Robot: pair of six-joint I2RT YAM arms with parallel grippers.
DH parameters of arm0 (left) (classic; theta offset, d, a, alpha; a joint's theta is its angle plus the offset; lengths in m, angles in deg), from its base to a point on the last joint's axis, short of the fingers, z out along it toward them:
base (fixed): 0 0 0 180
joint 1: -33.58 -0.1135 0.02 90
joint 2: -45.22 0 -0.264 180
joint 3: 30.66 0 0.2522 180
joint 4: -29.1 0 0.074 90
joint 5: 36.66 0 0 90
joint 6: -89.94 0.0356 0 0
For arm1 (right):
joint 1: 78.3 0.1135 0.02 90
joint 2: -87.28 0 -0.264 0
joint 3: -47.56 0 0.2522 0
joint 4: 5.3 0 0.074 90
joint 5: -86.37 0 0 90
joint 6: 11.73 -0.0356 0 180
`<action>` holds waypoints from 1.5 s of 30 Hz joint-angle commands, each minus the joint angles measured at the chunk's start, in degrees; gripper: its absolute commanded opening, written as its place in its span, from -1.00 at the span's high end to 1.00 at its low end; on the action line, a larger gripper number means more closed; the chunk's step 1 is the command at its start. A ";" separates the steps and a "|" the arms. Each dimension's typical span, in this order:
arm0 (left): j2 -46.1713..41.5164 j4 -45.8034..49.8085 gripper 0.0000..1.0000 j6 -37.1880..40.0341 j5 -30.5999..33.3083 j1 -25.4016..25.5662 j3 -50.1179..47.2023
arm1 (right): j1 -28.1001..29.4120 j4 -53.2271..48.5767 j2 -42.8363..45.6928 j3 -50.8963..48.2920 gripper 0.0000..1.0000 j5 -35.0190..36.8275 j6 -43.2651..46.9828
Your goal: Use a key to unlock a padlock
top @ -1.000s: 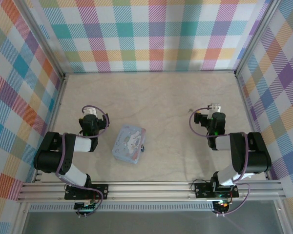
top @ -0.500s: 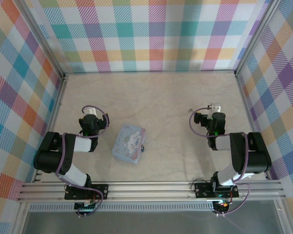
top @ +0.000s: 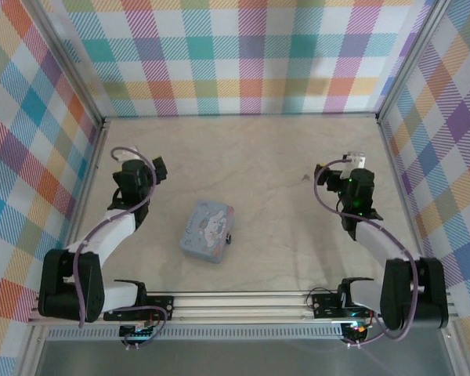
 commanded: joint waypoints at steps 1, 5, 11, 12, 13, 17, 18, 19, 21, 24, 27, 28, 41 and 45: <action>-2.16 23.61 -1.00 -18.44 -3.12 -1.95 6.51 | 0.07 -17.42 4.65 5.21 -0.99 -2.78 -19.61; -3.96 37.05 -0.99 -23.77 -15.17 -1.91 9.86 | -1.22 -23.02 3.86 9.85 -0.99 -19.84 -22.31; -13.61 53.61 -0.84 -32.90 -19.17 4.81 6.76 | -0.25 -28.52 3.09 12.87 -0.99 -27.90 -23.37; -15.50 57.00 -0.83 -34.31 -18.76 6.13 6.11 | 0.31 -29.27 2.71 13.24 -0.99 -28.87 -23.64; -17.70 59.87 -0.83 -35.91 -18.12 7.25 5.40 | 1.13 -29.90 2.28 13.59 -0.99 -29.77 -23.66; -25.31 66.55 -0.80 -43.03 -19.70 10.60 1.98 | 6.47 -33.11 -1.05 15.81 -0.99 -29.07 -22.87; -26.32 68.36 -0.79 -44.70 -20.31 11.63 1.58 | 8.00 -33.83 -2.36 16.50 -0.99 -28.56 -22.69; -27.51 69.88 -0.78 -46.03 -20.44 12.92 1.20 | 9.53 -33.91 -3.72 16.88 -0.99 -28.48 -22.33; -29.32 71.74 -0.78 -48.64 -20.62 15.85 0.60 | 12.31 -33.40 -5.99 17.42 -0.99 -27.84 -22.10; -30.48 69.47 -0.79 -53.13 -24.16 20.51 -1.99 | 16.11 -32.44 -9.85 18.90 -0.99 -27.34 -21.68; -30.04 64.59 -0.81 -57.37 -24.65 25.97 -4.22 | 19.14 -31.23 -13.64 20.93 -1.00 -27.49 -21.79; -29.54 62.56 -0.82 -58.16 -24.32 27.44 -4.60 | 20.12 -30.75 -14.95 21.58 -0.99 -27.49 -21.81; -20.08 35.47 -0.89 -60.40 -18.51 36.67 -8.73 | 27.75 -29.33 -25.44 29.08 -0.92 -28.82 -21.58; -17.15 32.61 -0.90 -58.75 -16.32 36.74 -7.92 | 29.28 -30.24 -28.08 31.78 -0.88 -29.39 -21.02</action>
